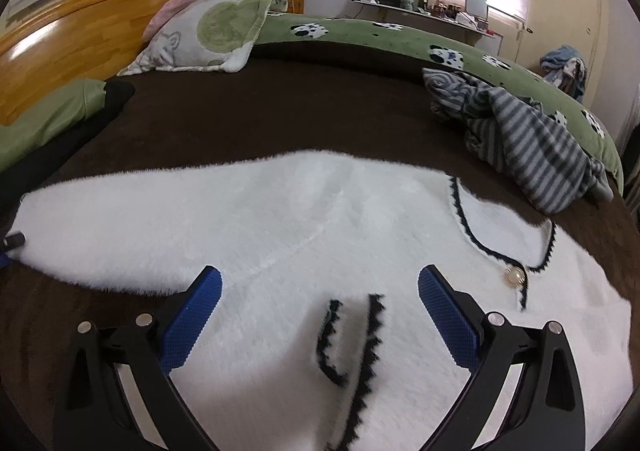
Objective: Fold large clothes
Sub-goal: 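Close the left gripper on the other sleeve's black-trimmed cuff, then lift the cuff with the left gripper, fold the sleeve across the body, release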
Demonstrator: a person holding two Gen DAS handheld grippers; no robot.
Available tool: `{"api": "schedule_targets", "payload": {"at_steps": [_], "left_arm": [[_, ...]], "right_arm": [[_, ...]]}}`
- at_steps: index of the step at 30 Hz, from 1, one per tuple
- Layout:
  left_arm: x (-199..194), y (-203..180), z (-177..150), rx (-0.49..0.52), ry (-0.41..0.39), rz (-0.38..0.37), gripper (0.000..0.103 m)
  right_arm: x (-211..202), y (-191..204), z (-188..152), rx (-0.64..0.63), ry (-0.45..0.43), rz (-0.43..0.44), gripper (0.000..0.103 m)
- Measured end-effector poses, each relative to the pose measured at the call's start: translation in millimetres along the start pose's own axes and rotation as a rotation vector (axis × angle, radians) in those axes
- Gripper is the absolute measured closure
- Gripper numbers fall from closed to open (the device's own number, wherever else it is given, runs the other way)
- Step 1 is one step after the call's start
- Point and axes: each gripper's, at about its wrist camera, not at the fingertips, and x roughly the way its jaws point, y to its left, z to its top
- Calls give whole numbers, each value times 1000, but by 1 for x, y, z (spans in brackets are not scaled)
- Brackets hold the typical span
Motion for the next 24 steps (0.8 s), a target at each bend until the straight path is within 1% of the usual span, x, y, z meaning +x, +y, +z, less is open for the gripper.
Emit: {"api": "schedule_targets", "payload": {"at_steps": [2,5,7,8,9,10,11,12,15,18,22,24], "left_arm": [[3,1,4,-34,8,0,6],[4,5,11,-103,-5,-38,7],[5,10,14,-166,-21,-55,8],[5,13,14,-188,-26,-58,14],[5,13,15,-193,-37,-51,28],[5,13,16,-187,-46,-38,39],[3,13,15,-182,-52,-22,56],[3,14,15,-184,-54,-17,69],[1,24,14,-200,-55,-12,86],[-6,25,13,-178,-80,-8,86],[-14,16,12,-129,-108,-1,86],[-19,16,12,-130,-125,-24,88]], "right_arm": [[8,6,2,-16,13,-8,6],[19,16,4,-43,25,-17,6],[26,20,4,-31,37,4,6],[30,21,4,-22,45,16,6],[36,23,5,-15,53,23,6],[40,24,5,-14,61,22,6],[43,25,5,-13,66,19,6],[47,25,6,-3,77,21,6],[58,18,9,55,117,45,6],[71,12,5,87,169,60,6],[74,14,4,86,171,57,6],[74,14,3,86,174,59,6]]}}
